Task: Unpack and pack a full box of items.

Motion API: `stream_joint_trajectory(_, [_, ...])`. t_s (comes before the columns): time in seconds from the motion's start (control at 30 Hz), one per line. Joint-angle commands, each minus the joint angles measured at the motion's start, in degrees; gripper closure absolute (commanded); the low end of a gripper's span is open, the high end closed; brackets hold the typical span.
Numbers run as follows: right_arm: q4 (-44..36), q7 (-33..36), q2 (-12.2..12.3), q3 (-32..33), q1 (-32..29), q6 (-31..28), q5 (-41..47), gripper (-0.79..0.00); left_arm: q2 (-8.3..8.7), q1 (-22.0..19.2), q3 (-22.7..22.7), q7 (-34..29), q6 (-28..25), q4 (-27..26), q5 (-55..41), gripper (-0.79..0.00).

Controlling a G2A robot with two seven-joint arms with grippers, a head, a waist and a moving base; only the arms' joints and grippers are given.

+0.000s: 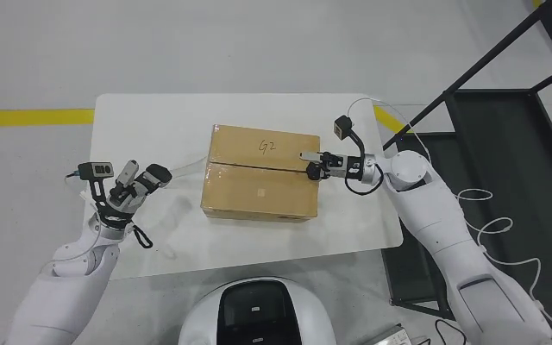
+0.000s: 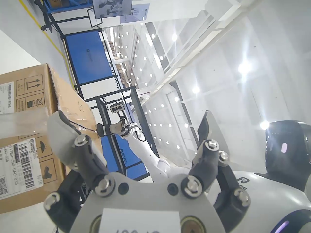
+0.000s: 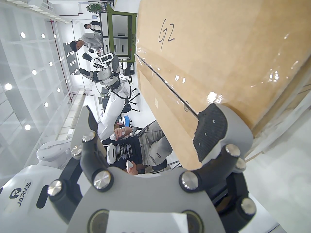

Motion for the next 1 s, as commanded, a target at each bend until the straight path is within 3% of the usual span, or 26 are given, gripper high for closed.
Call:
stream_joint_trajectory(0.0, [0.0, 0.0, 0.0, 0.0, 0.0, 0.0, 0.0, -0.785, 0.00, 0.0, 0.0, 0.0, 0.0, 0.0, 0.0, -0.785])
stream_joint_trajectory(0.1, [0.0, 0.0, 0.0, 0.0, 0.0, 0.0, 0.0, -0.785, -0.06, 0.1, 0.1, 0.6, 0.9, -0.1, -0.7, -0.785])
stream_joint_trajectory(0.17, [0.0, 0.0, 0.0, 0.0, 0.0, 0.0, 0.0, -0.785, -0.33, 0.1, 0.4, 2.9, 5.7, -2.3, -3.5, -0.785])
stream_joint_trajectory(0.37, [0.0, 0.0, 0.0, 0.0, 0.0, 0.0, 0.0, -0.785, -1.78, 3.1, 2.4, 11.1, 8.3, -5.6, -7.9, -0.785])
stream_joint_trajectory(0.5, [0.0, 0.0, 0.0, 0.0, 0.0, 0.0, 0.0, -0.785, -3.13, 3.2, 4.9, 14.0, 9.0, -2.6, -11.6, -0.785])
stream_joint_trajectory(0.7, [0.0, 0.0, 0.0, 0.0, 0.0, 0.0, 0.0, -0.785, -5.73, -0.6, 9.7, 16.8, 5.8, 3.9, -10.9, -0.785])
stream_joint_trajectory(0.83, [0.0, 0.0, 0.0, 0.0, 0.0, 0.0, 0.0, -0.785, -7.32, -2.9, 12.6, 17.3, 6.9, 7.0, -10.7, -0.785])
stream_joint_trajectory(0.97, [0.0, 0.0, 0.0, 0.0, 0.0, 0.0, 0.0, -0.785, -7.88, -3.4, 13.2, 16.8, 6.1, 8.0, -10.7, -0.785])
